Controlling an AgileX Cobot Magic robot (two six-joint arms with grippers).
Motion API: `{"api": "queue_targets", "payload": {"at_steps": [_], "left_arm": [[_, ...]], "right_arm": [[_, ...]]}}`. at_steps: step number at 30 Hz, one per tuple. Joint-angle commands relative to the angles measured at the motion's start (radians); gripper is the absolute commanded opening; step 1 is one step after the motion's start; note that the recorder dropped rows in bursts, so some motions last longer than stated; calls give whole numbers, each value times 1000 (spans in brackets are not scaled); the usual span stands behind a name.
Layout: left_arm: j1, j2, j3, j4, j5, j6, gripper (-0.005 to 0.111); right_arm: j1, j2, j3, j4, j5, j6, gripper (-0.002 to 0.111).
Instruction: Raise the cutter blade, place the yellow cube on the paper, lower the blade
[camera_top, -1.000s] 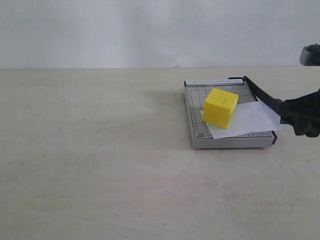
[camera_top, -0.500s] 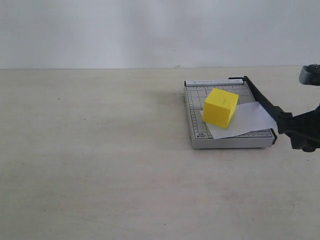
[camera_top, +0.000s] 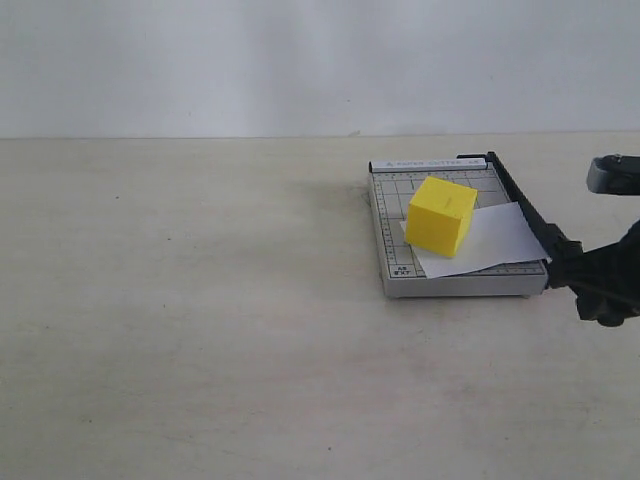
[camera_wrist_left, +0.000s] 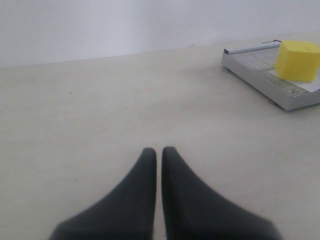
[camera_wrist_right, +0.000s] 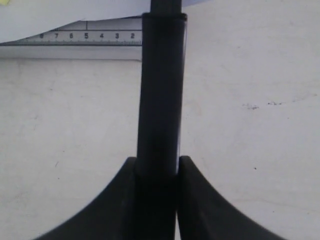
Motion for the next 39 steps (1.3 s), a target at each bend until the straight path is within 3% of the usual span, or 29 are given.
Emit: {"api": "queue_targets", "payload": {"at_steps": [1, 15, 20, 28, 35, 39], "left_arm": [[2, -5, -2, 5, -12, -12, 4], [2, -5, -2, 5, -12, -12, 4], [2, -5, -2, 5, -12, -12, 4], [2, -5, -2, 5, -12, -12, 4], [2, -5, -2, 5, -12, -12, 4], [2, -5, -2, 5, -12, -12, 4]], "right_arm": [[1, 42, 21, 11, 63, -6, 0], [1, 81, 21, 41, 57, -46, 0], [1, -6, 15, 41, 52, -57, 0], [1, -175, -121, 41, 117, -64, 0], [1, -165, -169, 33, 159, -68, 0], [1, -163, -169, 41, 159, -68, 7]]}}
